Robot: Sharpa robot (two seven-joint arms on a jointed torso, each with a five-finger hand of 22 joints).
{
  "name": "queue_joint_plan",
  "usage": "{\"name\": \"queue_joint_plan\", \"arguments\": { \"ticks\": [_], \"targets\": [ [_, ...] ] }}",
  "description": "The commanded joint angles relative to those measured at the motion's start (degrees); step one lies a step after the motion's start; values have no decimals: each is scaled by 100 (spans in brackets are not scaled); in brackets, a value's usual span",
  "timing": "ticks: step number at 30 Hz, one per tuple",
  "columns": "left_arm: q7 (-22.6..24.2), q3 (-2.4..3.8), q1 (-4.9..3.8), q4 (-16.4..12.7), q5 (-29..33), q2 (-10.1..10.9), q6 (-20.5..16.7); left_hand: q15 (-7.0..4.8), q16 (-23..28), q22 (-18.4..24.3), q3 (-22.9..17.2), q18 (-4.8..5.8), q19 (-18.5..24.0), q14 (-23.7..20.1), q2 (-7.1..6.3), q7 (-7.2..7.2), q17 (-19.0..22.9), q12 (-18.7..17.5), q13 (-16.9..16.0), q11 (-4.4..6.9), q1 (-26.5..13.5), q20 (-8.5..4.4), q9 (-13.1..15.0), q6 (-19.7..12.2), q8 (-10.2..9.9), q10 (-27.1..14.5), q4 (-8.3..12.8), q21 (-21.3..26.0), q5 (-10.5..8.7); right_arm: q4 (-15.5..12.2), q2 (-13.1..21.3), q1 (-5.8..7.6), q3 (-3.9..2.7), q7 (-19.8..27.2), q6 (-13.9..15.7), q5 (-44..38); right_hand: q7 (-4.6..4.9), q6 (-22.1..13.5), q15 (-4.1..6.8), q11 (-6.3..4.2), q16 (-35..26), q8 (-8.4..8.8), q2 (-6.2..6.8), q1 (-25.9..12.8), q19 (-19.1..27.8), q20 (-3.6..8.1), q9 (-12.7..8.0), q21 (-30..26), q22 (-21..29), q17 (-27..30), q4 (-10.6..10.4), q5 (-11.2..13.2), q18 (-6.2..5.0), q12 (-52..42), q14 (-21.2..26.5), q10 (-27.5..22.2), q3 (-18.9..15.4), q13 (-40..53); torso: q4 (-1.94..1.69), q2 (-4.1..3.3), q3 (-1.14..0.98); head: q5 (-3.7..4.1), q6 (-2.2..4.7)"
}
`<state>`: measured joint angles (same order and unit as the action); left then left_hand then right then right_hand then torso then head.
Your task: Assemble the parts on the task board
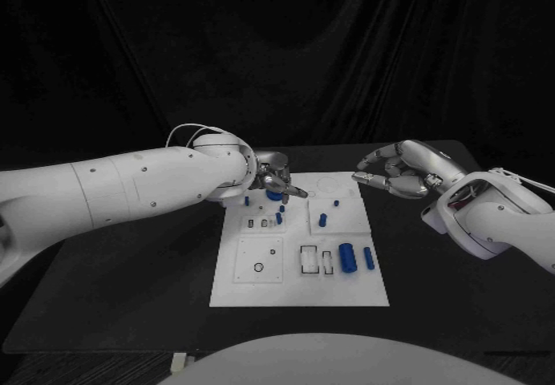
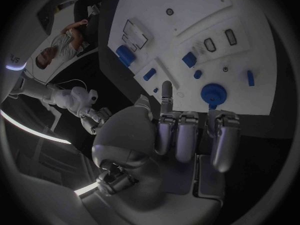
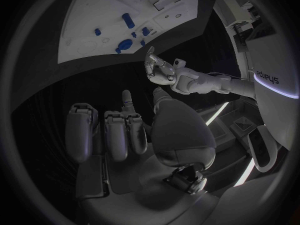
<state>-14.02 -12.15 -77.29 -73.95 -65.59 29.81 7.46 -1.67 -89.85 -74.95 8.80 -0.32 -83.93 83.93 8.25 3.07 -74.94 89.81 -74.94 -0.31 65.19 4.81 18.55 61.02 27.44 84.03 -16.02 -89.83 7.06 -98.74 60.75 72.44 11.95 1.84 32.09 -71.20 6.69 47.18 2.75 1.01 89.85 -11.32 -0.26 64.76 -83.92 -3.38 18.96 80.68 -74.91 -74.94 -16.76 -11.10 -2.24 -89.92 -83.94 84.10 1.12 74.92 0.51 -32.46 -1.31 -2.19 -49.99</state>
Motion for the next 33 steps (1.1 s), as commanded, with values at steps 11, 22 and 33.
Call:
{"name": "queue_joint_plan", "arguments": {
  "ticks": [11, 22, 33],
  "targets": [
    [-248, 5, -14, 282, -362, -287, 635, 268, -15, -1505, -388, 32, -607, 607, -35, 451, -1506, 19, -1506, -314, 440, 229, -792, -710, -1693, 597, 308, -17, -63, 17, 31, -45, -4, 46, 12, 12, -13, 60, -37, 46, 15, -82, -41, 256, -189, -40, -1, -77, -1174, -1506, 75, -87, -29, -8, -606, 590, -15, 1508, 26, 46, -10, -76, -1],
    [21, 5, -10, 410, -365, -313, 510, -23, -15, -1505, -419, 32, -607, 607, -165, -52, -1506, 19, -1506, 58, 254, -2, -300, 779, -973, 597, 211, -17, -54, 63, 33, -81, -4, 106, 7, 12, -43, 194, -21, 28, 15, -191, 41, 563, -199, -30, 10, -57, -1181, -1506, 150, 57, -24, -8, -606, 590, -47, 1508, 25, 78, 4, -86, -1],
    [-471, 4, 24, 501, -365, -351, 502, -285, -15, -1505, -405, 32, -607, 607, -189, -259, -1506, 19, -1506, 291, -36, -276, 2903, -402, 1047, 597, -30, -17, -53, 75, 57, -93, -4, 38, -58, 12, -44, 203, -23, 30, 15, -197, 35, 560, -194, -30, 11, -68, -1178, -1506, 137, 57, -27, -8, -606, 590, -52, 1508, 33, 95, 11, -158, -1]
  ]
}}
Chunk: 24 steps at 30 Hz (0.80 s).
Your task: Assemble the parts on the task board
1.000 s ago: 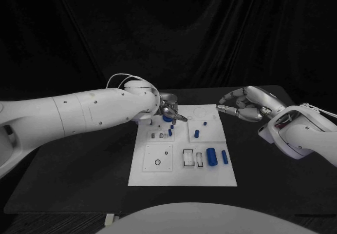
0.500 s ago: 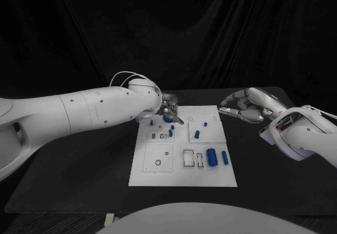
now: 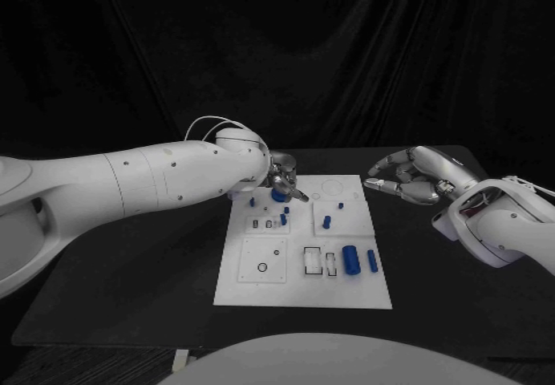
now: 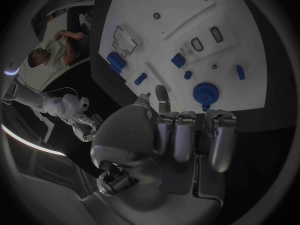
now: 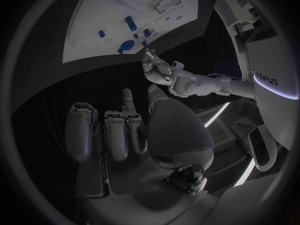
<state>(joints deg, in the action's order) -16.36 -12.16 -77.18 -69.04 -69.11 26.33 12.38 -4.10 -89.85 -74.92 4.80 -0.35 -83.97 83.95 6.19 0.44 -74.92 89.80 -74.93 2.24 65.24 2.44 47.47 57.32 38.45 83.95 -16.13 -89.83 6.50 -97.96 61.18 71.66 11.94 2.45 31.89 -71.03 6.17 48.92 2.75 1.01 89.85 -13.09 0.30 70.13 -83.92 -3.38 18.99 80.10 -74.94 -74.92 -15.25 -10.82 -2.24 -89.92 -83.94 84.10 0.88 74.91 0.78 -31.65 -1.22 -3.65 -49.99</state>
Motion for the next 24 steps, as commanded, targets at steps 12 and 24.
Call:
{"name": "queue_joint_plan", "arguments": {
  "ticks": [12, 24],
  "targets": [
    [-623, 5, 79, 139, -13, 6, 65, -43, -15, -1508, -65, 35, -603, 605, 32, 30, -1508, 20, -1507, 27, -86, -47, -536, 570, -1324, 605, 2, -17, 84, 41, -23, -15, -4, -110, -116, -4, 8, 32, -24, 32, 15, -23, -21, 24, -179, -31, 7, -46, -1162, -1508, -19, 29, -36, -8, -606, 590, -32, 1509, 4, 32, 10, -51, -1],
    [-834, 4, 179, 232, -13, -4, 186, -16, -15, -1508, -55, 35, -603, 605, 36, 72, -1508, 20, -1507, -7, -188, -22, -702, 668, -1680, 605, -21, -17, 46, 59, -40, -17, -4, -163, -179, -4, 9, 34, -26, 35, 15, -25, -28, 21, -167, -31, 5, -73, -1153, -1508, -32, 23, -43, -8, -606, 590, -37, 1509, 4, 42, 14, -53, -1]
  ]
}}
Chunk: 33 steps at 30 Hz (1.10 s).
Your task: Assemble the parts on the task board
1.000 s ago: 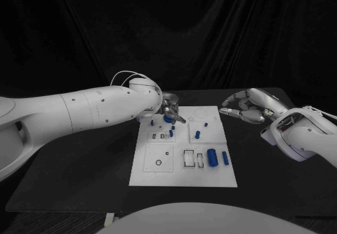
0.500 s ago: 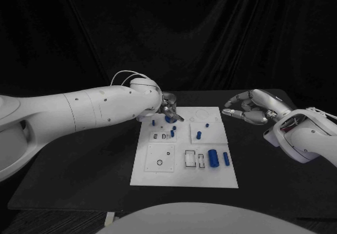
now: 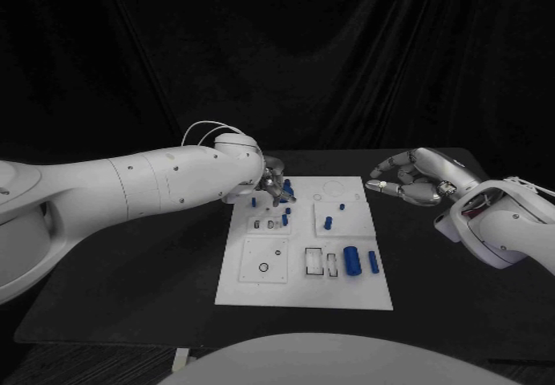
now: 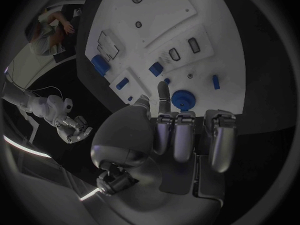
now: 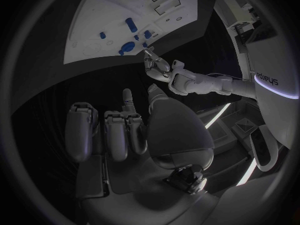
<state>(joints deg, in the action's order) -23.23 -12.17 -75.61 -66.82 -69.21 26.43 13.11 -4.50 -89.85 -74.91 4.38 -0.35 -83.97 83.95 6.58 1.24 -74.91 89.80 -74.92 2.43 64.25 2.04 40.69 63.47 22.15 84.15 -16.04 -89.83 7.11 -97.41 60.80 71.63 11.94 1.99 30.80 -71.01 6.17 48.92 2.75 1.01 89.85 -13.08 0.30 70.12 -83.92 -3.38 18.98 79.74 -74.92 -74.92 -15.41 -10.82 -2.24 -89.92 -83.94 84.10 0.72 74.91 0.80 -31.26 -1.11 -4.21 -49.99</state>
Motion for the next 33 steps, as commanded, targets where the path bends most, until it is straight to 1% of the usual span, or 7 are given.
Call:
{"name": "queue_joint_plan", "arguments": {
  "ticks": [1, 5, 9, 14, 20, 27, 33],
  "targets": [
    [-161, 5, 28, 16, -3, -14, 122, 33, -15, -1509, -1, 35, -603, 605, 3, 5, -1509, 20, -1508, -35, -135, 25, -62, 65, -124, 585, -36, -17, -36, 5, -4, -14, -4, -121, -75, -7, 10, 34, -27, 37, 15, -25, -31, 17, -165, -32, 5, -44, -1153, -1508, -23, 21, -44, -8, -606, 590, -24, 1509, 4, 4, 4, -1, -1],
    [-205, 5, 59, 48, -3, -17, 160, 67, -15, -1509, 67, 35, -603, 605, 30, 46, -1509, 20, -1508, -73, -349, 57, -200, 132, -378, 585, -49, -17, -183, 7, -7, -16, -4, -134, -93, -7, 10, 34, -27, 38, 15, -26, -32, 16, -163, -32, 5, -49, -1151, -1508, -26, 19, -45, -8, -606, 590, -25, 1509, 6, 9, 6, -10, -1],
    [-227, 5, 93, 89, -3, -32, 192, 83, -15, -1509, 124, 35, -603, 605, 52, 62, -1509, 20, -1508, -90, -505, 75, -262, 188, -500, 585, -54, -17, -274, 13, -8, -18, -4, -146, -108, -7, 10, 34, -28, 38, 15, -26, -31, 17, -157, -32, 5, -62, -1147, -1508, -27, 19, -48, -8, -606, 590, -26, 1509, 2, 13, 9, -14, -1],
    [-244, 5, 139, 116, -3, -51, 269, 83, -15, -1509, 124, 35, -603, 605, 56, 63, -1509, 20, -1508, -91, -511, 76, -265, 190, -508, 585, -53, -17, -274, 17, -11, -20, -4, -161, -131, -7, 10, 33, -28, 39, 15, -26, -31, 18, -152, -32, 4, -74, -1143, -1508, -28, 18, -51, -8, -606, 590, -28, 1509, 2, 16, 11, -11, -1],
    [-253, 5, 191, 144, -3, -86, 344, 92, -15, -1509, 88, 35, -603, 605, 57, 69, -1509, 20, -1508, -99, -439, 88, -315, 215, -615, 585, 11, -17, -164, 31, -27, -22, -4, -174, -158, -7, 11, 32, -29, 40, 15, -25, -30, 22, -147, -33, 3, -87, -1139, -1508, -29, 15, -54, -8, -606, 590, -30, 1509, 4, 20, 16, -8, -1],
    [-209, 5, 242, 186, -3, -135, 388, 94, -15, -1509, 77, 35, -603, 605, 57, 72, -1509, 20, -1508, -101, -417, 90, -326, 218, -641, 585, 23, -17, -143, 38, -31, -24, -4, -186, -178, -7, 11, 31, -30, 41, 15, -26, -31, 25, -143, -33, 2, -95, -1136, -1508, -30, 13, -56, -8, -606, 590, -30, 1509, 5, 18, 12, -9, -1],
    [-156, 5, 287, 227, -3, -183, 400, 95, -15, -1509, 73, 35, -603, 605, 57, 74, -1509, 20, -1508, -102, -410, 91, -331, 216, -654, 585, 26, -17, -134, 48, -31, -26, -4, -193, -197, -7, 11, 31, -30, 41, 15, -26, -31, 26, -142, -33, 2, -98, -1135, -1508, -30, 13, -57, -8, -606, 590, -31, 1509, 7, 22, 14, 3, -1]
  ]
}}
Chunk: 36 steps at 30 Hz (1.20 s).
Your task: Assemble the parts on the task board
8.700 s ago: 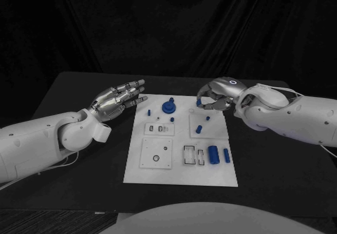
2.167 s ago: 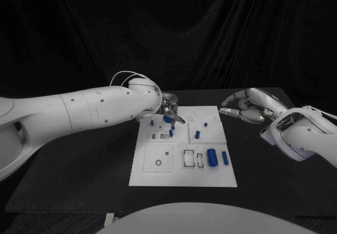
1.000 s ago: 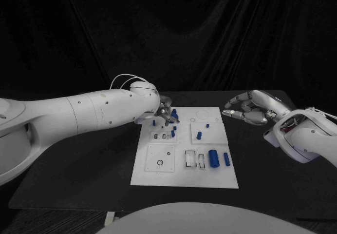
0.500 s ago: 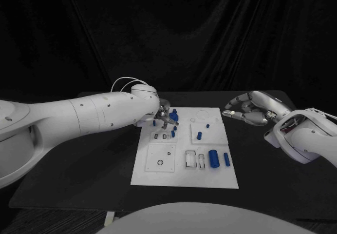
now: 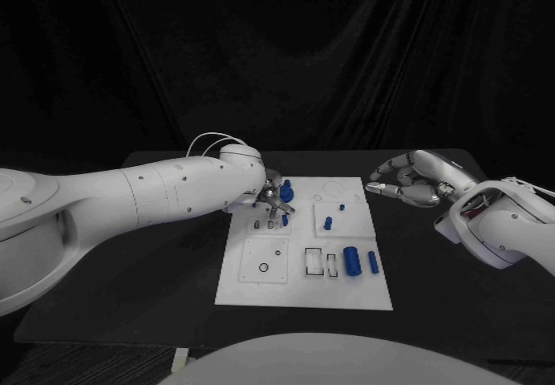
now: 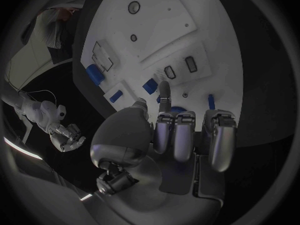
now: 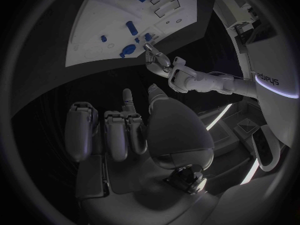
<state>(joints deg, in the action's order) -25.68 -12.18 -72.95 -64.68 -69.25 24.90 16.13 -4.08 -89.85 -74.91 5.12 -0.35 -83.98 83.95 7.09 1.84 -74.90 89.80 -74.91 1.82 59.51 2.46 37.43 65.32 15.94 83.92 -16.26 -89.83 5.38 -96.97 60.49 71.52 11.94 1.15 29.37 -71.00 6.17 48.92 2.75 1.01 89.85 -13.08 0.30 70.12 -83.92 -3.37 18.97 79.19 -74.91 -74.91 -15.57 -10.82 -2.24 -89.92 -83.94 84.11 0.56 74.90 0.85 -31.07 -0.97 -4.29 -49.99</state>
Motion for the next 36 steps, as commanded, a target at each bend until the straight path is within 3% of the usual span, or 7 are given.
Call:
{"name": "queue_joint_plan", "arguments": {
  "ticks": [1, 8, 36],
  "targets": [
    [97, 5, 26, 15, 0, -37, 100, 53, -15, -1509, -4, 35, -602, 605, 7, 15, -1510, 20, -1509, -42, 69, 48, -8, 31, -41, 608, 51, -17, 44, 6, -1, -16, -4, -111, -59, -8, 11, 32, -31, 42, 15, -26, -33, 29, -136, -34, 3, -55, -1132, -1509, -15, 11, -59, -8, -606, 589, -15, 1510, 3, 4, -1, 10, -1],
    [153, 6, 44, 35, 0, -79, 114, 56, -15, -1509, -18, 35, -602, 605, 10, 19, -1510, 20, -1509, -46, 92, 51, -21, 30, -71, 608, 62, -17, 57, 12, -3, -26, -4, -124, -84, -8, 12, 33, -32, 43, 15, -27, -34, 32, -127, -35, 3, -78, -1124, -1509, -17, 9, -65, -8, -606, 589, -16, 1510, 6, 8, 0, -4, -1],
    [229, 6, 123, 185, 0, -232, 388, 63, -15, -1509, -112, 35, -602, 605, 16, 17, -1510, 20, -1509, -49, 244, 61, -38, 79, -173, 608, 162, -17, 138, 74, -29, -54, -4, -129, -121, -8, 14, 37, -36, 49, 15, -31, -39, 40, -110, -38, 0, -116, -1112, -1509, -27, 3, -73, -8, -606, 589, -23, 1510, 6, 14, 3, 66, -1]
  ]
}}
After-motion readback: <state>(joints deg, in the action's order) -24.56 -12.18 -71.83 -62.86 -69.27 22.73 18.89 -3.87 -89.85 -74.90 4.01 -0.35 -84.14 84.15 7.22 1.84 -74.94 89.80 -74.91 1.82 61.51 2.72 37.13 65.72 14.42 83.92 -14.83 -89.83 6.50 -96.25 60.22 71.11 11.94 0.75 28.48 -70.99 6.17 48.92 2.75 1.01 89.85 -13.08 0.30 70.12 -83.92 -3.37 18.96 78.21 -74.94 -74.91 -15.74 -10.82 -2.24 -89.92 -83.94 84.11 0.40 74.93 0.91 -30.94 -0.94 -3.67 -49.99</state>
